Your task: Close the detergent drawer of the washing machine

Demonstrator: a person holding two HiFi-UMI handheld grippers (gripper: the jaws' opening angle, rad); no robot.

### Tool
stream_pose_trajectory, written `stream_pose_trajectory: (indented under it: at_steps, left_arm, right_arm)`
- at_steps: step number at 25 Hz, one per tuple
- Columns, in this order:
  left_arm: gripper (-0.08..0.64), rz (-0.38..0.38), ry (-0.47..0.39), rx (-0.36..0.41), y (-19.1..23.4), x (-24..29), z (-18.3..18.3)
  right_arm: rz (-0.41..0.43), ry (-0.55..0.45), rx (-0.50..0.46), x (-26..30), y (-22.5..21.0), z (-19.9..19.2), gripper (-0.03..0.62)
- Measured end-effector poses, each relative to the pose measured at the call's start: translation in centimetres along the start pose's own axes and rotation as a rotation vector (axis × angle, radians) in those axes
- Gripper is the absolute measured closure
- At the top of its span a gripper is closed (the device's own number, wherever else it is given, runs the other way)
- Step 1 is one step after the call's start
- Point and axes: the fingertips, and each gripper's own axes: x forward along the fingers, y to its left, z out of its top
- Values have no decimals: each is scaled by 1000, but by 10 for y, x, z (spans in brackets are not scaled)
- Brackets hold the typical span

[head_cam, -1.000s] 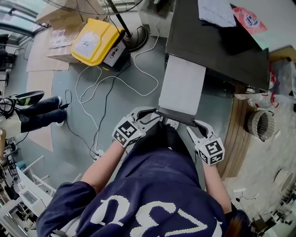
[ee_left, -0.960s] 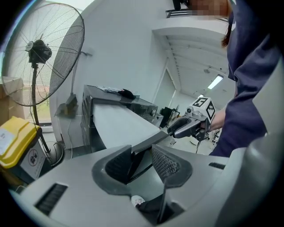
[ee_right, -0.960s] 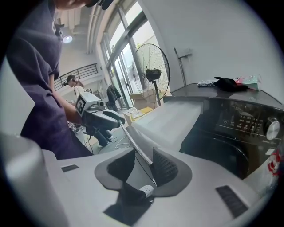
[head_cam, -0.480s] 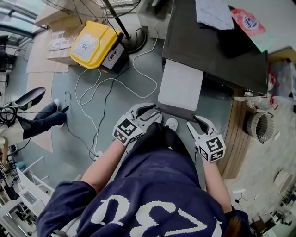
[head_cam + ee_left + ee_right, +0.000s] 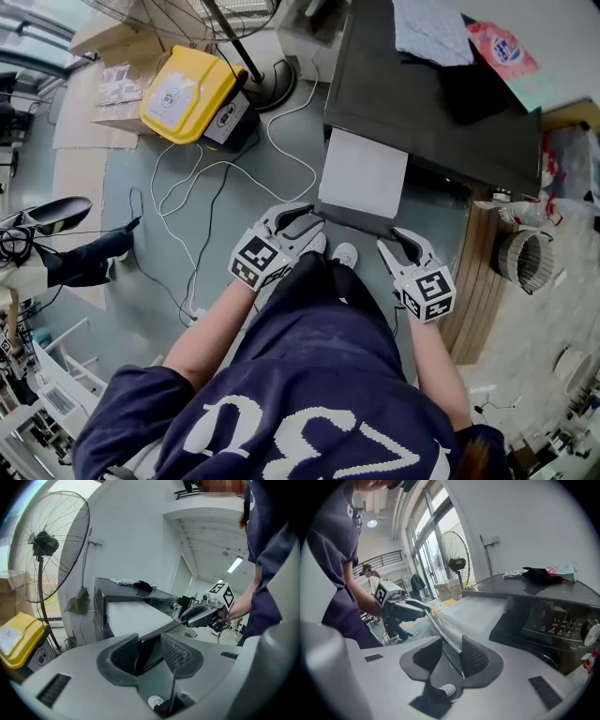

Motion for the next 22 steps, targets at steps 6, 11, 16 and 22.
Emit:
stream_pose_trajectory:
  at_steps: [6, 11, 16, 22]
  left_arm:
    - [396, 23, 3, -11, 13, 11, 7]
    - [394, 36, 2, -12, 22, 19, 12]
    - [393, 54, -8, -12, 29, 27, 18]
    - [388, 84, -27, -12, 40, 35, 26]
  right_arm:
    - [-9, -3, 0, 10, -15, 7, 447]
    - [-21, -15, -1, 15, -25, 14, 445]
    - [-35, -23, -4, 20, -35, 18, 443]
    - [-61, -40, -5, 25, -47, 27, 440]
